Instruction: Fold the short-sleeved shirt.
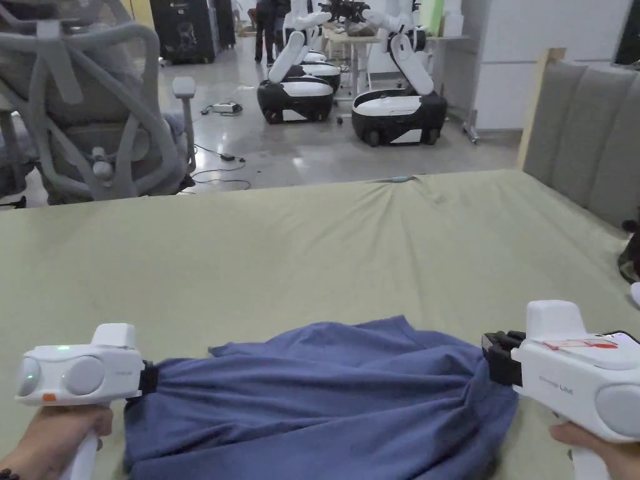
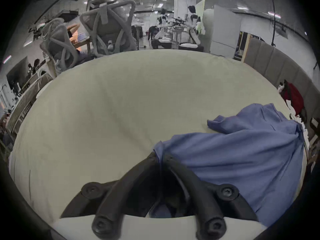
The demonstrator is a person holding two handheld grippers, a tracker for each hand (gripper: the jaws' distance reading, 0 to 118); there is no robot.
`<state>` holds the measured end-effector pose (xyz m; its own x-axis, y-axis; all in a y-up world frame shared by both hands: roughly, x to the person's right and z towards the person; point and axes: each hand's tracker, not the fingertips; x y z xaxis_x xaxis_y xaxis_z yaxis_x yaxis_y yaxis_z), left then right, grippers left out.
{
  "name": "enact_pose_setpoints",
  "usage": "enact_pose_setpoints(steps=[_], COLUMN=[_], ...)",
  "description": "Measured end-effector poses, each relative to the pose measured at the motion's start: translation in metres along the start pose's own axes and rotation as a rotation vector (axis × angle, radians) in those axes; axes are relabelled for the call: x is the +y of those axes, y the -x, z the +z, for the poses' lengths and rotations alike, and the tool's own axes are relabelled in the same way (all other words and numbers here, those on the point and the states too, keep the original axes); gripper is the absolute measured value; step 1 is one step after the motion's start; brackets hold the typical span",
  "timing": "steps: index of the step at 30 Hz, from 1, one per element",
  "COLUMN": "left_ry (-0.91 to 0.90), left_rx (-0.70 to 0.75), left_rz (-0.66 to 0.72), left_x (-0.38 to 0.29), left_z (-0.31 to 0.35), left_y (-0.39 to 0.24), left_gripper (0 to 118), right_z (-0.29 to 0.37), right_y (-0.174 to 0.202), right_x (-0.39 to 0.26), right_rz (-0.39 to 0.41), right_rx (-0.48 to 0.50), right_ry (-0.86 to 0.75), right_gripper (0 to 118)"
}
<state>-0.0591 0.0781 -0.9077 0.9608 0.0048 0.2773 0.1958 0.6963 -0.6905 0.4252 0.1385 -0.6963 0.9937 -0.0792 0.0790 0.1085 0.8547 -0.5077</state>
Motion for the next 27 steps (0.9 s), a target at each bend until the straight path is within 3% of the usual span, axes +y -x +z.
enact_pose_setpoints(steps=[2, 4, 5, 6, 13, 16, 20, 24, 27], left_ry=[0.002, -0.017, -0.024, -0.030, -0.069, -0.070, -0.064, -0.068, -0.080], left_rx=[-0.003, 0.001, 0.000, -0.004, 0.005, 0.004, 0.002, 0.002, 0.000], left_rz=[0.006, 0.011, 0.016, 0.022, 0.036, 0.033, 0.034, 0.042, 0.047], left_x=[-0.001, -0.002, -0.002, -0.001, 0.008, 0.012, 0.013, 0.015, 0.019], left_z=[0.003, 0.009, 0.011, 0.013, 0.030, 0.030, 0.028, 0.032, 0.036], left_y=[-0.002, -0.005, -0.005, -0.005, -0.017, -0.021, -0.022, -0.024, -0.022], left_gripper=[2, 2, 2, 2, 2, 2, 2, 2, 2], right_z=[0.002, -0.003, -0.007, -0.013, -0.043, -0.059, -0.089, -0.098, -0.097], right_y=[-0.023, -0.047, -0.059, -0.069, -0.086, -0.075, -0.055, -0.032, -0.021], right_x=[0.004, 0.002, -0.002, -0.005, -0.025, -0.034, -0.035, -0.024, -0.014], right_rz=[-0.013, -0.049, -0.065, -0.074, -0.041, 0.006, 0.054, 0.085, 0.097], right_rx=[-0.015, -0.009, -0.008, 0.001, -0.001, 0.033, 0.053, 0.065, 0.084], right_ry=[0.011, 0.053, 0.069, 0.090, 0.223, 0.286, 0.329, 0.335, 0.330], right_gripper=[15, 70, 92, 105, 99, 96, 64, 19, 17])
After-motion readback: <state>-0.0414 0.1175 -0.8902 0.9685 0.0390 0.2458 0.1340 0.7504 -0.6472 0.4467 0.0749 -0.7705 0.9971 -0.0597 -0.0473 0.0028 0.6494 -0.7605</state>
